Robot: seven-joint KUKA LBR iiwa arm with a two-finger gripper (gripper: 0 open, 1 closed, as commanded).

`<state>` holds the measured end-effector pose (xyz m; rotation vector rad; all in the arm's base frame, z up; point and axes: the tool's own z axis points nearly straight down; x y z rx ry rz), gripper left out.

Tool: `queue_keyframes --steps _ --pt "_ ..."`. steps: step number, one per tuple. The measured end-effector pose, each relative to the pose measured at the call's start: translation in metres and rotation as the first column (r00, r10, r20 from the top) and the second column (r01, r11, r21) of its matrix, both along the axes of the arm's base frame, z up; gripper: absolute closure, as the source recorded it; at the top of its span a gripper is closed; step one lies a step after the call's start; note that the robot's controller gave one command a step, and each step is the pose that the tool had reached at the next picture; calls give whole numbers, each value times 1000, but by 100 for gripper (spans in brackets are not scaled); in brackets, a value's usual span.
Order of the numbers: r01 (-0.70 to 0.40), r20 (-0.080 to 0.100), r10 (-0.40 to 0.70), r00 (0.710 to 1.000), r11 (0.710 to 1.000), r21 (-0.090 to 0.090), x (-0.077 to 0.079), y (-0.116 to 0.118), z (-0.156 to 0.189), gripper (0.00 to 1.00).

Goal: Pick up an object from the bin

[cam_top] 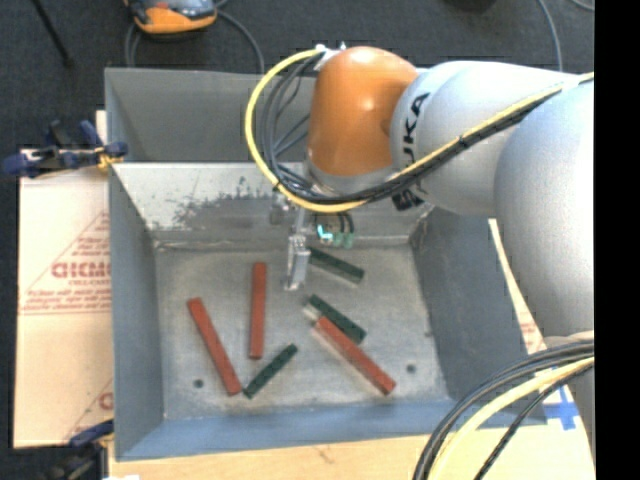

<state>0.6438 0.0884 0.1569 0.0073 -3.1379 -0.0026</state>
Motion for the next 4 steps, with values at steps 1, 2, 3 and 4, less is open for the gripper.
queue_keyframes --steps 1,2,3,4 --pt "0 3 0 1000 1000 0 0 0 2 0" --pt "-93 7 93 996 996 -4 3 6 11 0" --pt "-414 17 414 910 910 -6 -11 31 -26 0" --pt "-469 10 469 883 883 -1 -3 -7 -85 100"
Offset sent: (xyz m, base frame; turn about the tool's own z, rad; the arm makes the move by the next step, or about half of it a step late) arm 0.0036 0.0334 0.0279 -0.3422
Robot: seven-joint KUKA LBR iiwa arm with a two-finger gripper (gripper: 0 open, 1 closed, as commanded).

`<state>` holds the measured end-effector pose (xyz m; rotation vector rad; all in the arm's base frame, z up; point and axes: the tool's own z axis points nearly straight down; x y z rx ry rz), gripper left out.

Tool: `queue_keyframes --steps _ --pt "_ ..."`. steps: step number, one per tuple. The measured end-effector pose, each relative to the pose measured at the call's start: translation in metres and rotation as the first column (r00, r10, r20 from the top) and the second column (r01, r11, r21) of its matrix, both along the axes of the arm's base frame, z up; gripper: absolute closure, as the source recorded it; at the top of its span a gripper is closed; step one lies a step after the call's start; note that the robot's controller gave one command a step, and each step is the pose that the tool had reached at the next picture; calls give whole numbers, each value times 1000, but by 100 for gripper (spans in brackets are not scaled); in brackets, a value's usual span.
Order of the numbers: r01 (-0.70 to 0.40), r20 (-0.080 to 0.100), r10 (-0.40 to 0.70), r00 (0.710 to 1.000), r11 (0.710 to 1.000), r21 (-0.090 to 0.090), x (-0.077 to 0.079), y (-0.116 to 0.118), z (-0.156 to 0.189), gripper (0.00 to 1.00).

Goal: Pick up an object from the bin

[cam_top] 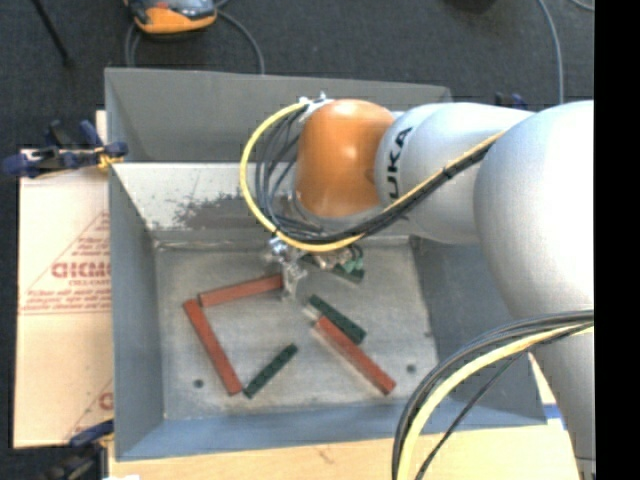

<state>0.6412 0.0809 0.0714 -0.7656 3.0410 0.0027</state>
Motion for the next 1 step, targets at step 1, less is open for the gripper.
queue_keyframes --steps 1 --pt "1 0 -1 1000 1000 0 0 0 0 100"
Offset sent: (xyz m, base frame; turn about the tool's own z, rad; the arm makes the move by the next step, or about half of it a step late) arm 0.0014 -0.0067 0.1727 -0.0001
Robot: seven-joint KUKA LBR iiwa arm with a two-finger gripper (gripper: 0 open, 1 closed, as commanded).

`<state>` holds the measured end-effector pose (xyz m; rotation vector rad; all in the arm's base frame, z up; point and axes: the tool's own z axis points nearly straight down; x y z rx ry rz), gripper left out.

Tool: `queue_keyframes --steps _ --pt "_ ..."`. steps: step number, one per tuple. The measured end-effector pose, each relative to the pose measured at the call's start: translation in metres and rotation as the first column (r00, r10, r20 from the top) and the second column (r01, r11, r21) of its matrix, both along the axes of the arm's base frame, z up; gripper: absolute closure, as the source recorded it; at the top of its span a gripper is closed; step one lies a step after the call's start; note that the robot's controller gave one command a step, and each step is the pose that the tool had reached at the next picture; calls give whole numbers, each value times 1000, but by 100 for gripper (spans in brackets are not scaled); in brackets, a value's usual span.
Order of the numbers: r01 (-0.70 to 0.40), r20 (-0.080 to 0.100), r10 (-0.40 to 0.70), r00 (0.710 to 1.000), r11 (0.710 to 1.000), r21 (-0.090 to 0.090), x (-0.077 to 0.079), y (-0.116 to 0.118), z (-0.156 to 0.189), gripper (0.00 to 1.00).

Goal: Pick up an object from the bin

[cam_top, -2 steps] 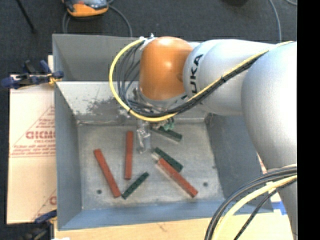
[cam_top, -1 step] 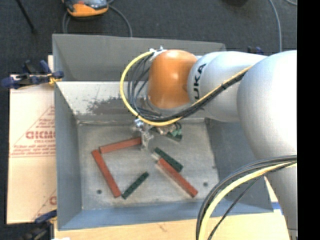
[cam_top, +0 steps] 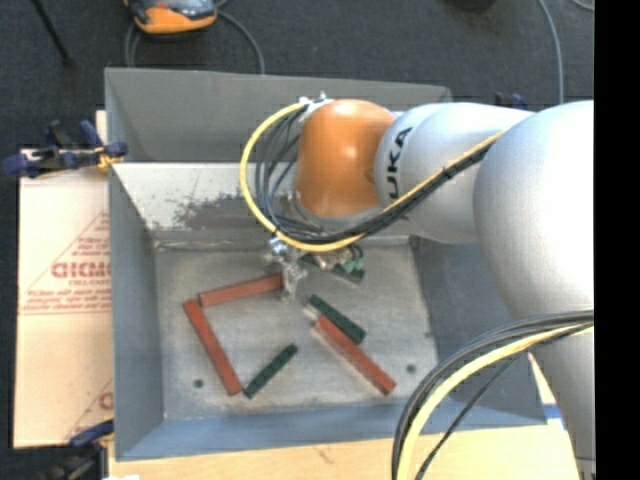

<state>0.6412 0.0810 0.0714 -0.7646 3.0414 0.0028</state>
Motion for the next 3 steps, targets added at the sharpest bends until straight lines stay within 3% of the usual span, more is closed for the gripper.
queue_keyframes --steps 1,2,3 --pt "0 -7 0 1000 1000 -3 -1 -3 51 100" --pt "54 -1 -54 999 999 0 4 -20 99 100" --pt "-9 -7 9 1000 1000 -1 6 16 -2 0"
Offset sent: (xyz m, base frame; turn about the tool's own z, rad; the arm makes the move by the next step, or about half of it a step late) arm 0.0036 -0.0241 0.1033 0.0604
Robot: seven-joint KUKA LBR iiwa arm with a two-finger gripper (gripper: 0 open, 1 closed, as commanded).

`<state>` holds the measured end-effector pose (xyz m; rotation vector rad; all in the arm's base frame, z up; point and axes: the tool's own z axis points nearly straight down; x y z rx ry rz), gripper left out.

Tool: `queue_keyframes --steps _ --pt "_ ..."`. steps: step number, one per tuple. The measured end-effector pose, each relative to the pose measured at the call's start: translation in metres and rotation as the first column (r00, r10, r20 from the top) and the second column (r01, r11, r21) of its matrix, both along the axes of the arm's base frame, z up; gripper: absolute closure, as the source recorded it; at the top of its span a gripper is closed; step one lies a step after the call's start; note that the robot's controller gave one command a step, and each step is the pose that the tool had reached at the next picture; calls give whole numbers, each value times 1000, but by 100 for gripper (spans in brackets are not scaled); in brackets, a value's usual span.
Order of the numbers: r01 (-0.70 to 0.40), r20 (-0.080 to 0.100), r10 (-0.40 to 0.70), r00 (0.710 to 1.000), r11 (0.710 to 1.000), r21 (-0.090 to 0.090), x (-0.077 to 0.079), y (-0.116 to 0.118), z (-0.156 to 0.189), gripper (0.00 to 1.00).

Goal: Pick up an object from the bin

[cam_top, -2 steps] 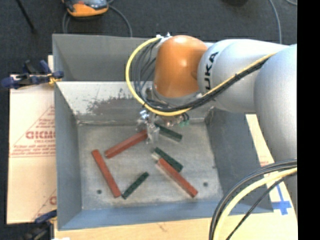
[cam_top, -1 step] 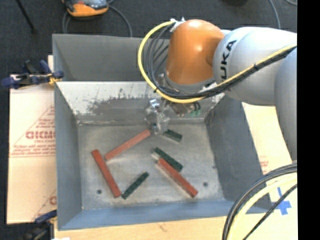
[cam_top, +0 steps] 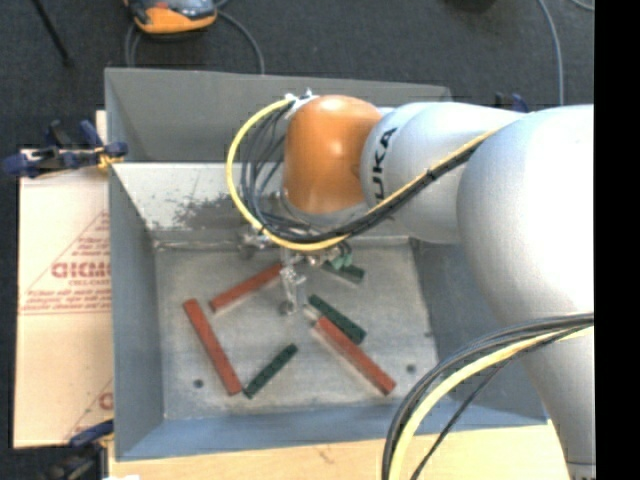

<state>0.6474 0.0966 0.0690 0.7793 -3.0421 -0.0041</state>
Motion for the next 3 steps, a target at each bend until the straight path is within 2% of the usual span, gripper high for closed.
queue_keyframes --steps 1,2,3 --pt "5 7 -5 1000 1000 2 3 -1 5 100" --pt "6 7 -6 1000 1000 2 3 -1 5 100" --pt "32 10 -32 999 999 -1 2 -4 161 100"
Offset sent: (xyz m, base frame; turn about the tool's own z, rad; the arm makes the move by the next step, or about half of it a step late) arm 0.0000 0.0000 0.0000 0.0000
